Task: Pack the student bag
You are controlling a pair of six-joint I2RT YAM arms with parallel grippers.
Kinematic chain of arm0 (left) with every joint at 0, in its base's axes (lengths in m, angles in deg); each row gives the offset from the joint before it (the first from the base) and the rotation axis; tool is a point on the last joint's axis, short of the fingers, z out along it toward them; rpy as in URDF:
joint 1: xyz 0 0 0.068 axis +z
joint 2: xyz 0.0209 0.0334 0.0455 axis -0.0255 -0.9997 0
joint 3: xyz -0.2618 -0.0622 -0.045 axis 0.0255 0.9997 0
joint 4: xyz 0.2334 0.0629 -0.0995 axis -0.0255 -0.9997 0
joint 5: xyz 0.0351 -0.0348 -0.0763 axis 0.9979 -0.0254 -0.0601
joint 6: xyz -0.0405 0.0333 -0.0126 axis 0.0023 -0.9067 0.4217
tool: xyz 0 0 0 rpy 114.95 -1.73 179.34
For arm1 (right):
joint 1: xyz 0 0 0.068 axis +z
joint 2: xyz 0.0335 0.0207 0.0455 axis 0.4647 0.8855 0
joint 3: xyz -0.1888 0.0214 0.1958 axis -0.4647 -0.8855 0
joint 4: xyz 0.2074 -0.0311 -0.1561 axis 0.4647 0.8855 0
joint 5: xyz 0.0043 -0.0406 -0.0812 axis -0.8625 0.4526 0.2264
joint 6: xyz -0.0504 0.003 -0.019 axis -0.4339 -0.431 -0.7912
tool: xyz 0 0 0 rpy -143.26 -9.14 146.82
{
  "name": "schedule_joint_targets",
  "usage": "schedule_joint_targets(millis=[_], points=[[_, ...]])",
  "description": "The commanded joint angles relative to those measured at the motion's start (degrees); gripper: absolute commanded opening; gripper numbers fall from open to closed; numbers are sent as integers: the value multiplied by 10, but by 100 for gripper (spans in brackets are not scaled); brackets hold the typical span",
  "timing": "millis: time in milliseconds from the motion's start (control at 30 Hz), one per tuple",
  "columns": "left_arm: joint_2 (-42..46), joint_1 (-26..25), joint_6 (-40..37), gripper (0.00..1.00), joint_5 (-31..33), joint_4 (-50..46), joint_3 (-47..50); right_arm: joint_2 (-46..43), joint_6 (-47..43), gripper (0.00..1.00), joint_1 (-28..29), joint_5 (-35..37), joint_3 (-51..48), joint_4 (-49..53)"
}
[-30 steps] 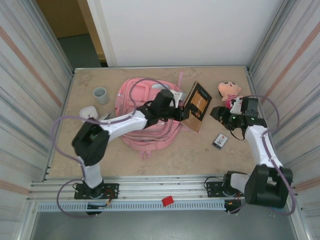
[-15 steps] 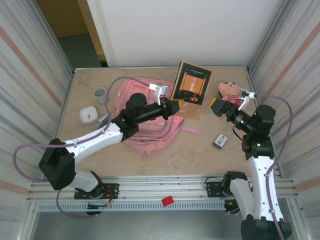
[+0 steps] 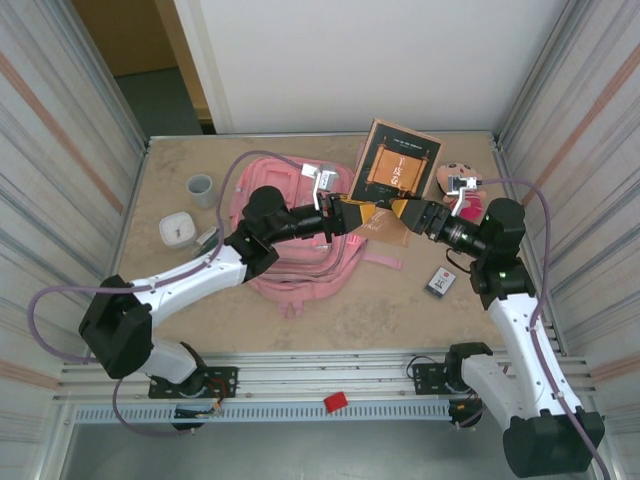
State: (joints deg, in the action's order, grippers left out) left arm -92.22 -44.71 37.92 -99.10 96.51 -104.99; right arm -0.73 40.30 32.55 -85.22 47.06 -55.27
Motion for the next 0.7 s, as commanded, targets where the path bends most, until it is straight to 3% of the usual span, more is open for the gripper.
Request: schedule_joint_targets(millis=[0, 133, 300, 533, 600, 667], points=[[9, 2, 1, 0, -30, 70, -27, -2, 23, 99, -1, -77, 6, -72], [16, 5, -22, 0, -1, 27, -21, -28, 30, 99, 9, -107, 10, -102], [12, 8, -28, 0, 15, 19, -14, -59, 12, 73, 14, -87, 20, -83], [12, 8, -45, 0, 18, -6, -13, -52, 9, 48, 14, -56, 24, -98], [17, 9, -55, 0, 28, -18, -8, -54, 3, 32, 14, -43, 24, -107], [25, 9, -79, 6, 43, -51, -6, -60, -16, 5, 16, -26, 25, -106]])
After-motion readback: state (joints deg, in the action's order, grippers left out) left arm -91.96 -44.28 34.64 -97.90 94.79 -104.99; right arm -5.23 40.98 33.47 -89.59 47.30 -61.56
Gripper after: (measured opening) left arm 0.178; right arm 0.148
